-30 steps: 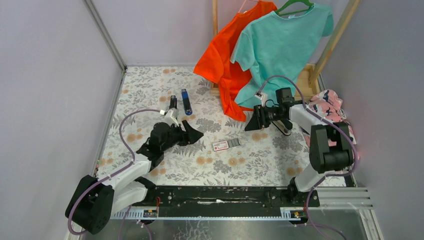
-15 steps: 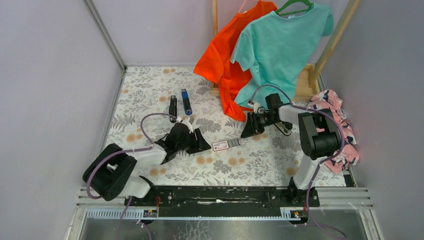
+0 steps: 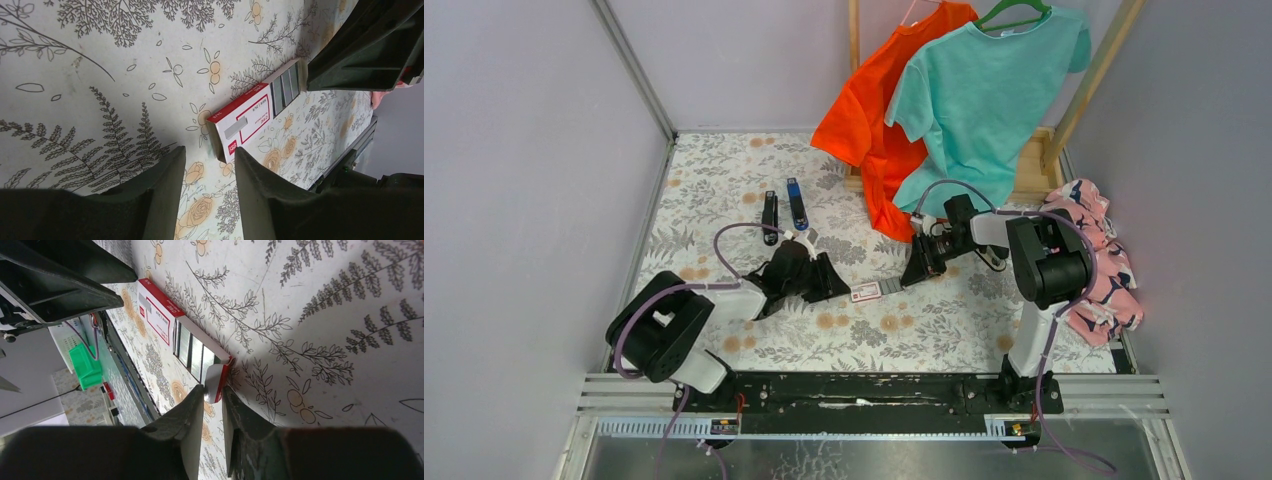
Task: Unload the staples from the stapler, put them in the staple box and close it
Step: Close the staple box with the staple.
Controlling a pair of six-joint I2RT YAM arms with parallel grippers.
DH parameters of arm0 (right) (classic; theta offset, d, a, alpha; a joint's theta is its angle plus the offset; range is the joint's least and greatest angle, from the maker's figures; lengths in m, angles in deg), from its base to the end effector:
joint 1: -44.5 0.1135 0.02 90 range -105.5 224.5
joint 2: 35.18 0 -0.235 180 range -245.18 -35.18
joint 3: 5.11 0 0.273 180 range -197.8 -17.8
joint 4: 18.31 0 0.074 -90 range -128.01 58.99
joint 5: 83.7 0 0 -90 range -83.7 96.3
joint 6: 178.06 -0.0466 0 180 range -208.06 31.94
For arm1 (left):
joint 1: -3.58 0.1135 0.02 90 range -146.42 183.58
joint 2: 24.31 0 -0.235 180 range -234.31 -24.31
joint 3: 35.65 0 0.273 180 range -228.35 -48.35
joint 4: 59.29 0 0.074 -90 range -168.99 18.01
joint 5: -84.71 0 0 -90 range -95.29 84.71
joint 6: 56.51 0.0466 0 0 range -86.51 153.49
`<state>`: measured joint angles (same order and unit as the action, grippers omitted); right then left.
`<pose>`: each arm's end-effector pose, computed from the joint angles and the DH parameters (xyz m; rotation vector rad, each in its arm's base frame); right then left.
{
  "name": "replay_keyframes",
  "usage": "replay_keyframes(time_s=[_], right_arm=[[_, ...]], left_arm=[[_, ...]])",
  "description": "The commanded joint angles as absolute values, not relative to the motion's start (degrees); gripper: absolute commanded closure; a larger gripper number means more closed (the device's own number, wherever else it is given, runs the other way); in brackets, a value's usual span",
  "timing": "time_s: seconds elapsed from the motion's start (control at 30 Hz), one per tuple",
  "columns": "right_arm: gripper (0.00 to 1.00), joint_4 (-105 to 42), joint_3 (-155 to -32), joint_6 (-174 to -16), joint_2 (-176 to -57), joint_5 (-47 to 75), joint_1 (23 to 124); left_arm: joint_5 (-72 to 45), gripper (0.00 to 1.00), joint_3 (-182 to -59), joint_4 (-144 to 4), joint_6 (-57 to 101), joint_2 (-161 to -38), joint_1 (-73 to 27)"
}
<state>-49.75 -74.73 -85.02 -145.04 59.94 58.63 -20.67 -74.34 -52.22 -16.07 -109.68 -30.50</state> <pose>0.3207 0.1194 0.0617 -0.5993 2.5460 1.3524 0.2249 -0.1671 0.0733 -0.1766 2.4610 -1.0202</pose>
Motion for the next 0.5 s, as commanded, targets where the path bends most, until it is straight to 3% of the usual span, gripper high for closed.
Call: replay_keyframes(time_s=[0.0,0.17,0.33,0.47], right_arm=[[0.74,-49.7,-76.0,-86.1,-146.2,60.6,59.0],[0.71,-50.1,-76.5,-85.9,-146.8,65.5,59.0],[0.57,-51.4,-76.6,-84.6,-144.5,69.0,57.0],[0.62,-50.3,-75.6,-85.9,-143.6,66.5,55.6]], left_arm=[[-20.9,0.52,-75.0,-52.2,-16.0,-111.5,-31.0],[-21.4,0.54,-75.4,-52.0,-15.9,-112.2,-31.1],[-21.1,0.54,-75.1,-51.9,-15.8,-111.9,-31.2],[-21.1,0.54,-75.1,-51.9,-15.6,-112.4,-31.1]])
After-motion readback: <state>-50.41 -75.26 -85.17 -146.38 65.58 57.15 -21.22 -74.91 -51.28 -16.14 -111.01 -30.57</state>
